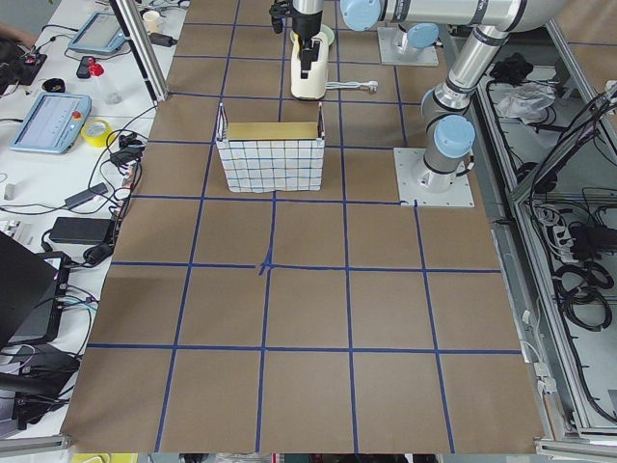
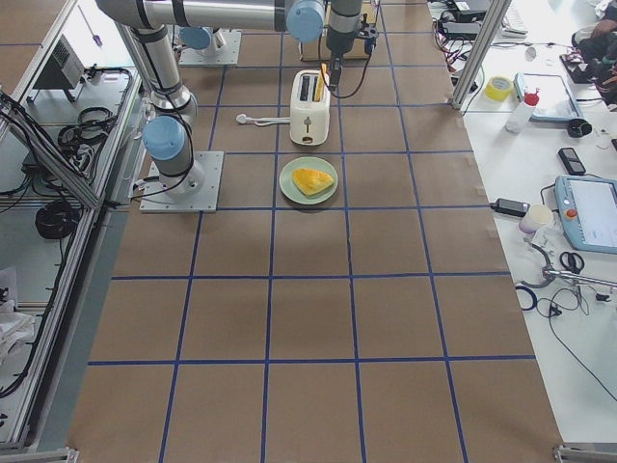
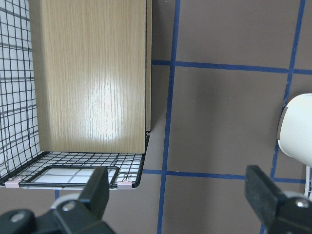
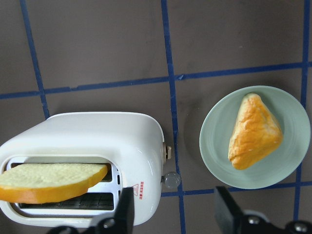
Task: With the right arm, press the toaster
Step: 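Move the right gripper down toward the lever on the toaster's side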
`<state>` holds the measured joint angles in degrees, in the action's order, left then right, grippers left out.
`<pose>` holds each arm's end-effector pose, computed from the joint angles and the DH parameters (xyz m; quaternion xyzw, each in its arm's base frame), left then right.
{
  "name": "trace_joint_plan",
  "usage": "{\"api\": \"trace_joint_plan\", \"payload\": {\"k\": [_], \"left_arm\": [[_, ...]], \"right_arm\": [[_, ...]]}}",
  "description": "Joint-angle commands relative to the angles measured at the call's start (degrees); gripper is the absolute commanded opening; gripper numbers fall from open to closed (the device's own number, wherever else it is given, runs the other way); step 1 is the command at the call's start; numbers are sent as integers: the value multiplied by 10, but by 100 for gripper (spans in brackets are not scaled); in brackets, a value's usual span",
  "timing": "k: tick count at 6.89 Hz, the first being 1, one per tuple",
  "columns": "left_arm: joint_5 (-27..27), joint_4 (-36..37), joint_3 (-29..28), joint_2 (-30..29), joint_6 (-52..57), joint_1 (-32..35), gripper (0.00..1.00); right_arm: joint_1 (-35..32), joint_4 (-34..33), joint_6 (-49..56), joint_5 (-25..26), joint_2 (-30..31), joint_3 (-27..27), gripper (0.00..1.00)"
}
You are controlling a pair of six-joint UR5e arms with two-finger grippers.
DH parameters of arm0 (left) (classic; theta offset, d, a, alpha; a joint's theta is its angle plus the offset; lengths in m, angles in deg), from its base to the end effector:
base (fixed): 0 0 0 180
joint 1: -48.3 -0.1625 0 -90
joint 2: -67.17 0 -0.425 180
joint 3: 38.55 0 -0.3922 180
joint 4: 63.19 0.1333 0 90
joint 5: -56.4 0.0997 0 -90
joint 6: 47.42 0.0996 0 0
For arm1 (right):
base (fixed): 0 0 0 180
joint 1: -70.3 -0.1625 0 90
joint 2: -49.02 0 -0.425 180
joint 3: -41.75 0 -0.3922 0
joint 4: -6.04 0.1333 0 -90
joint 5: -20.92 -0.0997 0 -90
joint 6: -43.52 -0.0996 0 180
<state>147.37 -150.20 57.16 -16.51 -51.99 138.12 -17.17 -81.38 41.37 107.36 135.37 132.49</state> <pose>-0.1302 -0.4516 0.4960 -0.0417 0.9986 -0.0317 0.0073 0.1171 -0.5107 0.4458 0.0426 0.9968 0.0607 0.0312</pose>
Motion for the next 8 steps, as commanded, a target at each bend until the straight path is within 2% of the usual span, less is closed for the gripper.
{"api": "trace_joint_plan", "payload": {"k": [1, 2, 5, 8], "left_arm": [[0, 0, 0, 0, 0, 0, 100], [0, 0, 0, 0, 0, 0, 100], [0, 0, 0, 0, 0, 0, 100], [0, 0, 0, 0, 0, 0, 100]], "right_arm": [[30, 9, 49, -61, 1, 75, 0], [34, 0, 84, -78, 2, 113, 0], [57, -7, 122, -84, 1, 146, 0], [76, -67, 124, -117, -7, 190, 0]]}}
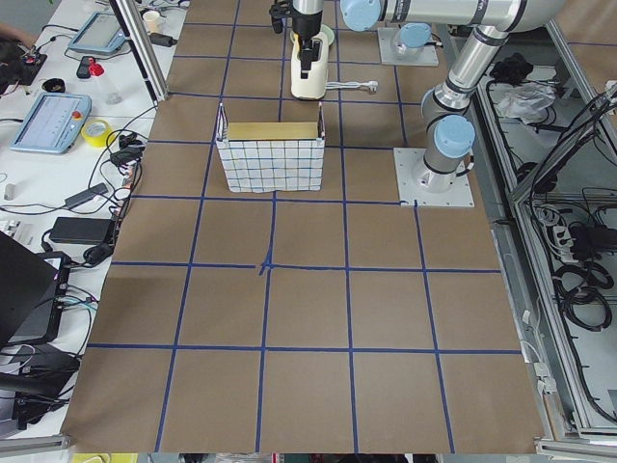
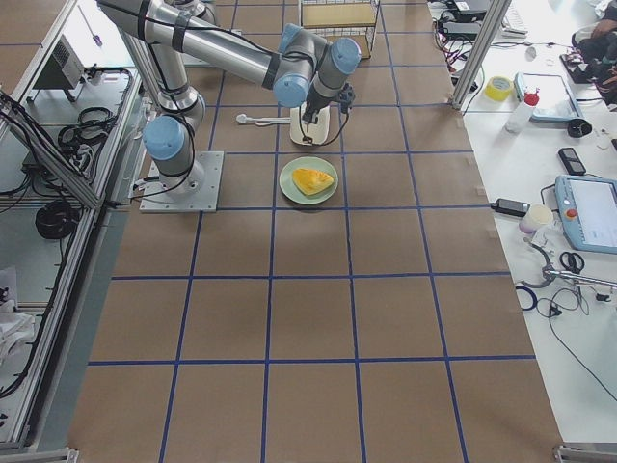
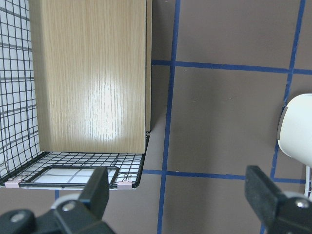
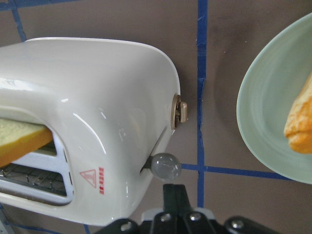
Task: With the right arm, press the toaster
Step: 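Press the toaster lever down with the right gripper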
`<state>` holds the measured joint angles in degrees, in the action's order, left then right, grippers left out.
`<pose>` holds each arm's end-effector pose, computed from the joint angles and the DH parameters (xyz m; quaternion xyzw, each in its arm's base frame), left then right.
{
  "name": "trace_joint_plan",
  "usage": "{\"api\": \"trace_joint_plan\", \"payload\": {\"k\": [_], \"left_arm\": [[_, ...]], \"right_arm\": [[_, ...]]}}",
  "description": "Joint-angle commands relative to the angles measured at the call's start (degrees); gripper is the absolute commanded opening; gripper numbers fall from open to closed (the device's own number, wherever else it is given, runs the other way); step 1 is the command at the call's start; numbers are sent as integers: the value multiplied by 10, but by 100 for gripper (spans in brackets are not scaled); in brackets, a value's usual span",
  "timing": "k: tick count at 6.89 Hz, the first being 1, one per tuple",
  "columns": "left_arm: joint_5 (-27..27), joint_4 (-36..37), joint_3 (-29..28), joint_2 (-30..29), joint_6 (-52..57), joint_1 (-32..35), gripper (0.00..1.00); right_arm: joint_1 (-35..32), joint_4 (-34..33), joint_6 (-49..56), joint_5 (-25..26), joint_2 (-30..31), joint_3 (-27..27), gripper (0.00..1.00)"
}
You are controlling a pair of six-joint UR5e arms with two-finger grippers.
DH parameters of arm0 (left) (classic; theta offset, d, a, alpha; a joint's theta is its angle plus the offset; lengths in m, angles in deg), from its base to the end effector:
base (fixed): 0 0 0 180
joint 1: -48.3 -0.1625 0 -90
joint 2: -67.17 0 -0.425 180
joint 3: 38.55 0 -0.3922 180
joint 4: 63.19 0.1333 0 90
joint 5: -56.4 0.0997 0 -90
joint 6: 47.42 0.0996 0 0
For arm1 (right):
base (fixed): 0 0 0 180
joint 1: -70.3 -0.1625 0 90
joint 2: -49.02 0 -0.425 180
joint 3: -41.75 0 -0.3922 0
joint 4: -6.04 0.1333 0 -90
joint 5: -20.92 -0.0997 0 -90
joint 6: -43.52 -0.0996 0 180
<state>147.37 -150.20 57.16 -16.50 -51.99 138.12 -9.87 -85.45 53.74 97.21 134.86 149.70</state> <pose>-0.1302 -0.4515 0.4960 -0.0417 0.9986 -0.0318 0.0072 0.0772 -0.4736 0.3131 0.0180 0.9769 0.1545 0.1466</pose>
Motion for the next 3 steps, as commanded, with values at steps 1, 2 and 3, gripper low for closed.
{"api": "trace_joint_plan", "payload": {"k": [1, 2, 3], "left_arm": [[0, 0, 0, 0, 0, 0, 100], [0, 0, 0, 0, 0, 0, 100], [0, 0, 0, 0, 0, 0, 100]], "right_arm": [[3, -34, 1, -17, -1, 21, 0], [3, -35, 1, -18, -3, 21, 0], [3, -41, 1, -17, -10, 23, 0]]}}
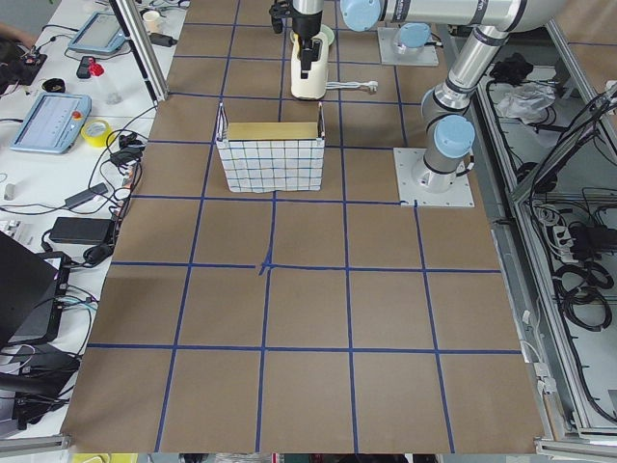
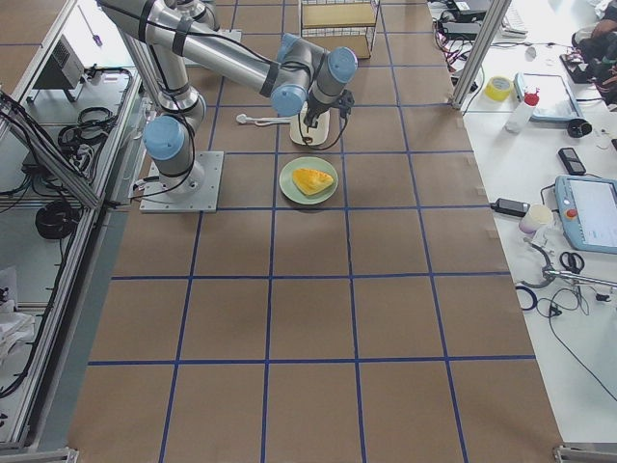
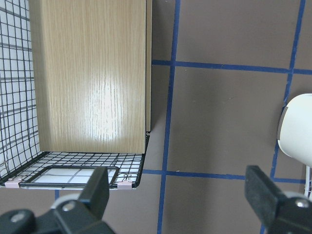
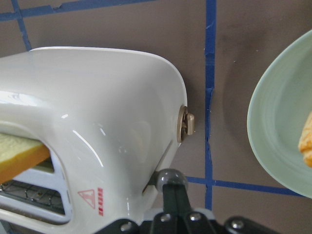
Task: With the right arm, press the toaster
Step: 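Press the toaster lever down with the right gripper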
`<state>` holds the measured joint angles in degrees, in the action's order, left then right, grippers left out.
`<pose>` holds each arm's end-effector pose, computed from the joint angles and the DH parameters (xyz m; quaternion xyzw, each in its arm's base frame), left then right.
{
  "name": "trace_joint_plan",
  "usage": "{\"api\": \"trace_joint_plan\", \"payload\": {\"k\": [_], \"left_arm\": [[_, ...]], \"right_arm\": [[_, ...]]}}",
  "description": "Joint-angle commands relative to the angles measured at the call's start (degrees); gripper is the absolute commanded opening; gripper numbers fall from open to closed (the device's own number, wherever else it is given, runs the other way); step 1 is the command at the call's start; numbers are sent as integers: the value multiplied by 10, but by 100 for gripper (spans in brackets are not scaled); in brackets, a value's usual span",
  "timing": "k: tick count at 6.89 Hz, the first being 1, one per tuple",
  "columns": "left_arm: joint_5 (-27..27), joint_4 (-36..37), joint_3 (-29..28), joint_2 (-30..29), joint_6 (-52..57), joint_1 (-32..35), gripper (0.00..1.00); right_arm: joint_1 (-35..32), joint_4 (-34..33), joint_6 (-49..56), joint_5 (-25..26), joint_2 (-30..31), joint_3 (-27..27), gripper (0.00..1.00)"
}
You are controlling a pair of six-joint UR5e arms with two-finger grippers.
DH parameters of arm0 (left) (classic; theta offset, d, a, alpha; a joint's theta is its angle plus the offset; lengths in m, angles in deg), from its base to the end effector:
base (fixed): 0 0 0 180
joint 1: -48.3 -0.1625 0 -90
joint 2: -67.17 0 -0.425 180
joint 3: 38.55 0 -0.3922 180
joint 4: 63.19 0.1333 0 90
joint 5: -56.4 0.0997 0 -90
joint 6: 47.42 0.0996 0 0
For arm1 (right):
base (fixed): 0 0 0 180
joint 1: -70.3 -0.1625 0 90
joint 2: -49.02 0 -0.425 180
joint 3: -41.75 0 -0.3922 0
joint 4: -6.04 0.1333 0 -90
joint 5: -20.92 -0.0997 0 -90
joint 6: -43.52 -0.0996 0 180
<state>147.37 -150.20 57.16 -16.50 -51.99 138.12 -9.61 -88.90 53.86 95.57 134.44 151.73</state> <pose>-0.1302 -0.4515 0.4960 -0.0417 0.9986 -0.0318 0.0072 0.0780 -0.4733 0.2992 0.0206 0.9766 0.1428 0.1595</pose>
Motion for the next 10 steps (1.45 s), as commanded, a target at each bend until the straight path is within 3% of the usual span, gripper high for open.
{"api": "trace_joint_plan", "payload": {"k": [1, 10], "left_arm": [[0, 0, 0, 0, 0, 0, 100], [0, 0, 0, 0, 0, 0, 100]], "right_arm": [[0, -11, -1, 0, -7, 2, 0], [2, -34, 24, -1, -39, 8, 0]]}}
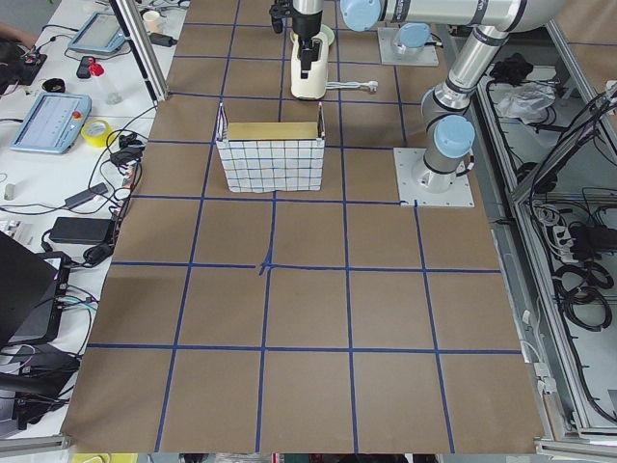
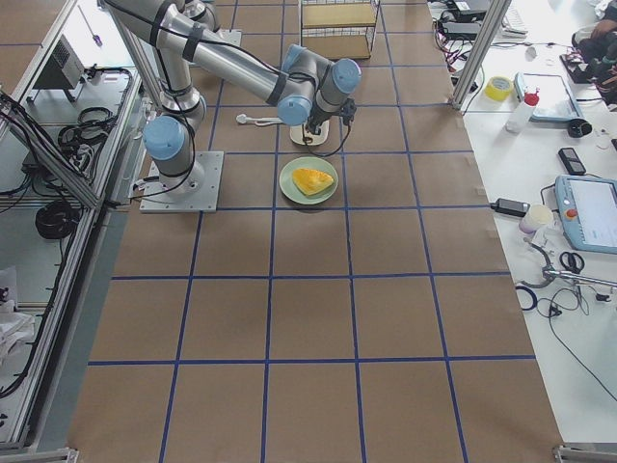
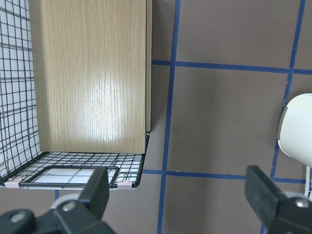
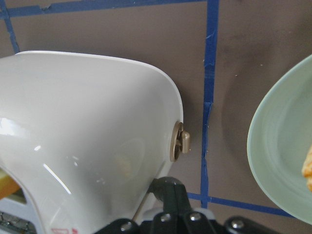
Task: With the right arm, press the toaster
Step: 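Press the toaster lever down with the right gripper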
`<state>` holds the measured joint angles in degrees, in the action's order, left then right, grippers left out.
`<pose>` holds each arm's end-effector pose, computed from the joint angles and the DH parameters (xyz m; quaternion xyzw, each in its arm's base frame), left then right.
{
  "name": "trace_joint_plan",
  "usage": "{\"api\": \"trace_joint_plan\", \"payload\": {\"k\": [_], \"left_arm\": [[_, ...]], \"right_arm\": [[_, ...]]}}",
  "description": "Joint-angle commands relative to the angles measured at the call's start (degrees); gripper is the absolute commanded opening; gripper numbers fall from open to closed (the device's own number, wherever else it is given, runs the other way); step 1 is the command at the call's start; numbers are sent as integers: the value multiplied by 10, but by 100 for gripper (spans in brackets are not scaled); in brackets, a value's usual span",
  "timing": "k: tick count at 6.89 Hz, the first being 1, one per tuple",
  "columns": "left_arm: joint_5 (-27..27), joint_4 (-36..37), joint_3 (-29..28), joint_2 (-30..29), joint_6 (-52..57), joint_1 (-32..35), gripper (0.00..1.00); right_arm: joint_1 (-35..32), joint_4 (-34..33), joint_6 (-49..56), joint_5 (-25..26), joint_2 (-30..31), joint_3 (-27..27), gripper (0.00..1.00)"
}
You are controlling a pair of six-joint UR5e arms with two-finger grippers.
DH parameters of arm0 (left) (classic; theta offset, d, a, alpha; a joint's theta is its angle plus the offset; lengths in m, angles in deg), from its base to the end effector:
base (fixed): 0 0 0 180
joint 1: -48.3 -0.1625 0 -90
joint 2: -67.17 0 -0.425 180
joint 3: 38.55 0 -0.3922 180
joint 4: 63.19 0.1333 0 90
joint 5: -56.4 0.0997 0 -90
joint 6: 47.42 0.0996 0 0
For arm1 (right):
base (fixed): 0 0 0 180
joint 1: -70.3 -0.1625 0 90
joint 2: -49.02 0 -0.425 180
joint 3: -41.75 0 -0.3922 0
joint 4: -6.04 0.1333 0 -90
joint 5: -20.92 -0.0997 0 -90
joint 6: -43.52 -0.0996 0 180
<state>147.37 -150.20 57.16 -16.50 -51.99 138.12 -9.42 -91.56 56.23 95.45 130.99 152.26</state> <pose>-0.1302 -0.4515 0.4960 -0.0417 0.9986 -0.0318 0.0072 0.0747 -0.4838 0.2707 0.0038 0.9747 0.1501 0.1656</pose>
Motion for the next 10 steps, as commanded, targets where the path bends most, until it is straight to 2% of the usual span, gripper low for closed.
{"api": "trace_joint_plan", "payload": {"k": [1, 8, 10], "left_arm": [[0, 0, 0, 0, 0, 0, 100], [0, 0, 0, 0, 0, 0, 100], [0, 0, 0, 0, 0, 0, 100]], "right_arm": [[0, -19, 0, 0, -5, 9, 0], [3, -27, 11, 0, -13, 15, 0], [3, -23, -15, 8, -4, 4, 0]]}}
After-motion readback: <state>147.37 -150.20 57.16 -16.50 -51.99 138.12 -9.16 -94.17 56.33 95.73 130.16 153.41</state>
